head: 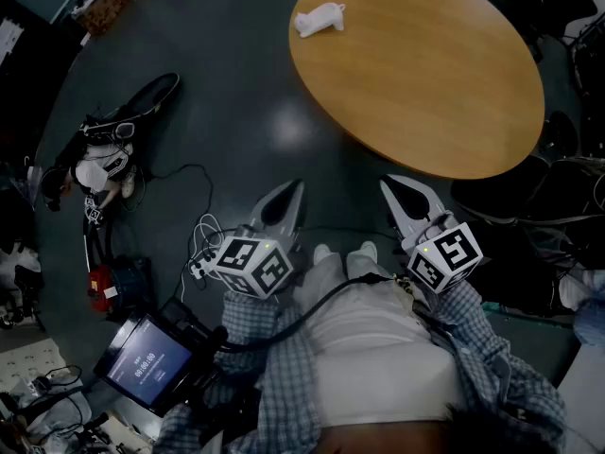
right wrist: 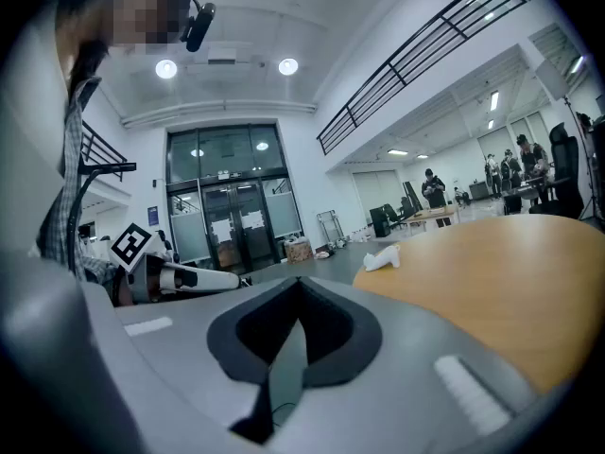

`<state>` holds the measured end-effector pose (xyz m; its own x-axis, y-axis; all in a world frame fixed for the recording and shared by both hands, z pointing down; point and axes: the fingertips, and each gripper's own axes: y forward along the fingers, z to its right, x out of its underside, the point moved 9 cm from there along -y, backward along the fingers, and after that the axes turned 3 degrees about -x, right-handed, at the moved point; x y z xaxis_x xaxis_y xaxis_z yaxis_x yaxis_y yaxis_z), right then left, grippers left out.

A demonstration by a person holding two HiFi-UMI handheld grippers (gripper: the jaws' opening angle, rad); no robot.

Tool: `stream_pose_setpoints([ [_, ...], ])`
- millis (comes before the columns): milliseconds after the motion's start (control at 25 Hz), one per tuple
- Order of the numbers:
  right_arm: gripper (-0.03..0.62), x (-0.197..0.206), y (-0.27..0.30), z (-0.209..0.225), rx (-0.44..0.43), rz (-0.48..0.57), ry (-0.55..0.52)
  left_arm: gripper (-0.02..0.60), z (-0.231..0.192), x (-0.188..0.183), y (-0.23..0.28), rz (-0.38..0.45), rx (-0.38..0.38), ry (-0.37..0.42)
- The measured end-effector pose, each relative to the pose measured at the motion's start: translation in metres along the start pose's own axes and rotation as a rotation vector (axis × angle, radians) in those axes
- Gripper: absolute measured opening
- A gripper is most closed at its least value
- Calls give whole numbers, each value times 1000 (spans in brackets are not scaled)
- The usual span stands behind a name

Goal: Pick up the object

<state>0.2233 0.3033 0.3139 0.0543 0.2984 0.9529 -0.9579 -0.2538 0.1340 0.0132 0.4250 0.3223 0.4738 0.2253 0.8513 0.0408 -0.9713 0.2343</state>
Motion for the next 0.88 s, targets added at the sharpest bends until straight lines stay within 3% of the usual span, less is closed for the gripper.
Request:
stream_pose_setpoints([
  [600, 6, -1, 1, 3, 10, 1, -3, 3, 4, 5, 5, -41, 11, 31],
  [880, 6, 1, 5, 6, 57, -4, 25, 3, -5, 4, 6, -44, 11, 29],
])
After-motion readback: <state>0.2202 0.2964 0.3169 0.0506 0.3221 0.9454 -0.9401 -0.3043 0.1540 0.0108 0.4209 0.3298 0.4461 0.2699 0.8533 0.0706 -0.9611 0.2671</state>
